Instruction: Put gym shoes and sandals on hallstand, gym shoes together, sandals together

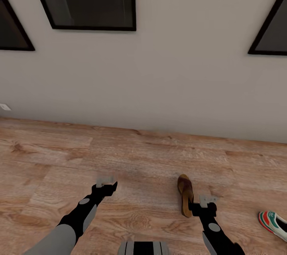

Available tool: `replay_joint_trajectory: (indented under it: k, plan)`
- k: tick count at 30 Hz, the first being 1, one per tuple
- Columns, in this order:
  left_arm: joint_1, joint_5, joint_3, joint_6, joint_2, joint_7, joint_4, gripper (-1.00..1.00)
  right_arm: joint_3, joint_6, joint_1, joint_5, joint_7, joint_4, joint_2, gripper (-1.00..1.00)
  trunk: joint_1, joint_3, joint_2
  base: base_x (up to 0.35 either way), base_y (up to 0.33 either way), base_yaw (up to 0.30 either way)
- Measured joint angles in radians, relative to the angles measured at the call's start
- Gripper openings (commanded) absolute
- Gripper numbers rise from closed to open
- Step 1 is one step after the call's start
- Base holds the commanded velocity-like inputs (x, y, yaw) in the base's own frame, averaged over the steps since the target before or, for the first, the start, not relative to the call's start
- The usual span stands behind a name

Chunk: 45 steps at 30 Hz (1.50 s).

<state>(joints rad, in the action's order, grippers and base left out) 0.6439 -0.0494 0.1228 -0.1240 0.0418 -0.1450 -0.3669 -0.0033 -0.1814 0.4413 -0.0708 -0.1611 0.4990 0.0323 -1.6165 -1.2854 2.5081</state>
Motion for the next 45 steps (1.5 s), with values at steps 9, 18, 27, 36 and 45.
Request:
replay_joint_trajectory:
  k: [9, 18, 27, 36, 45]
  plan:
    - [0.000, 0.000, -0.020, 0.000, 0.004, 0.000, -0.004, 1.00, -0.019, 0.003, 0.000, 0.002, -0.002, -0.004, 0.003, 1.00, -0.004, -0.049, 0.002, 0.000, 0.000, -0.009]
    - [0.000, 0.001, -0.046, -0.001, -0.002, 0.000, -0.006, 1.00, -0.055, 0.000, 0.000, 0.001, -0.003, -0.004, 0.001, 1.00, -0.008, -0.095, 0.004, 0.000, 0.000, -0.065]
    - [-0.008, 0.001, -0.048, 0.000, -0.007, -0.052, -0.042, 1.00, -0.054, 0.000, 0.000, 0.000, -0.003, -0.006, -0.001, 1.00, -0.008, -0.096, 0.004, 0.000, 0.000, -0.007]
    - [-0.009, 0.004, -0.043, 0.002, -0.010, -0.094, -0.057, 1.00, -0.054, 0.000, 0.000, 0.000, -0.003, -0.007, -0.002, 1.00, -0.008, -0.096, 0.004, 0.001, 0.001, 0.000]
    - [-0.009, 0.005, -0.043, -0.002, -0.008, -0.097, -0.059, 1.00, -0.054, 0.000, 0.000, 0.000, -0.003, -0.007, -0.002, 1.00, -0.008, -0.096, 0.004, 0.060, 0.135, -0.128]
